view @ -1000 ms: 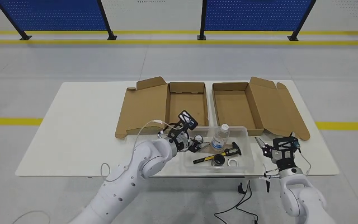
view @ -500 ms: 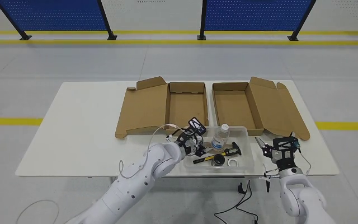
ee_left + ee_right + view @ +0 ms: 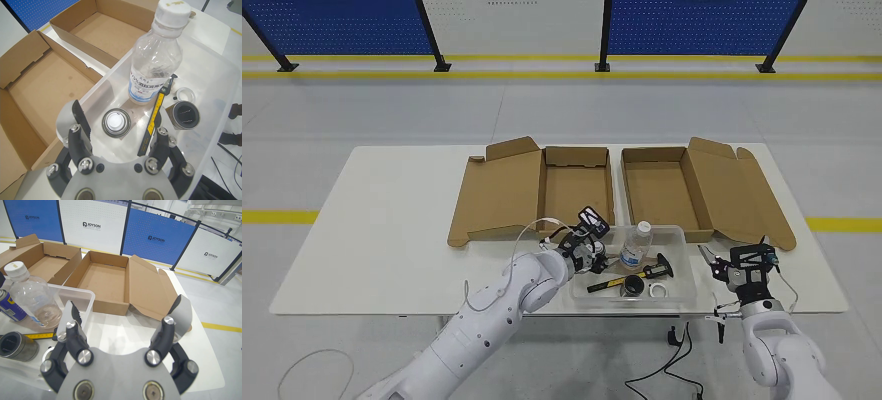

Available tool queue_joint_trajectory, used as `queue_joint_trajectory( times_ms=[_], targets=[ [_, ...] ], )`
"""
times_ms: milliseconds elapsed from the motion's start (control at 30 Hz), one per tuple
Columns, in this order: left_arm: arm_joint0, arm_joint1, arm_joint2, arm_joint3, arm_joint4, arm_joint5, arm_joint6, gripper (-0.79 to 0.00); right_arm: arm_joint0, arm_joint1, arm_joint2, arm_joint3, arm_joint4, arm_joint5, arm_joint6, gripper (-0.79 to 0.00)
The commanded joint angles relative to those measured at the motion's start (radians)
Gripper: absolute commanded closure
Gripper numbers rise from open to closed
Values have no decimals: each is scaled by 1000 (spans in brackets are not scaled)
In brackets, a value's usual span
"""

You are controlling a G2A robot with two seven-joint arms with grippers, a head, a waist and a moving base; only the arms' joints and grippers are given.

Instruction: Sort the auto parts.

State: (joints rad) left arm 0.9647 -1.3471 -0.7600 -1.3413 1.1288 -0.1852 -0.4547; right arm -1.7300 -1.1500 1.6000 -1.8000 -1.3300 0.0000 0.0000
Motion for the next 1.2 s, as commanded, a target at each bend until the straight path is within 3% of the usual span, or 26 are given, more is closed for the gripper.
queue_joint_trajectory(
  times_ms=[0, 500, 700, 933, 1000, 1067, 1167],
  targets=[
    [-1, -3, 3, 8, 1, 0, 1, -683, 0, 0, 0, 0, 0, 0, 0, -785],
    [-7, -25, 19, 61, 11, -11, 4, -563, 0, 0, 0, 0, 0, 0, 0, -785],
    [-7, -30, 19, 70, 28, -17, 8, -357, 0, 0, 0, 0, 0, 0, 0, -785],
    [-3, -31, 4, 75, 37, -19, 14, -252, 0, 0, 0, 0, 0, 0, 0, -785],
    [-1, -32, -1, 76, 40, -20, 15, -160, 0, 0, 0, 0, 0, 0, 0, -785],
    [1, -31, -5, 73, 49, -20, 19, 0, 0, 0, 0, 0, 0, 0, 0, -785],
    [7, -29, -16, 69, 61, -26, 25, 0, 0, 0, 0, 0, 0, 0, 0, -785]
  ],
)
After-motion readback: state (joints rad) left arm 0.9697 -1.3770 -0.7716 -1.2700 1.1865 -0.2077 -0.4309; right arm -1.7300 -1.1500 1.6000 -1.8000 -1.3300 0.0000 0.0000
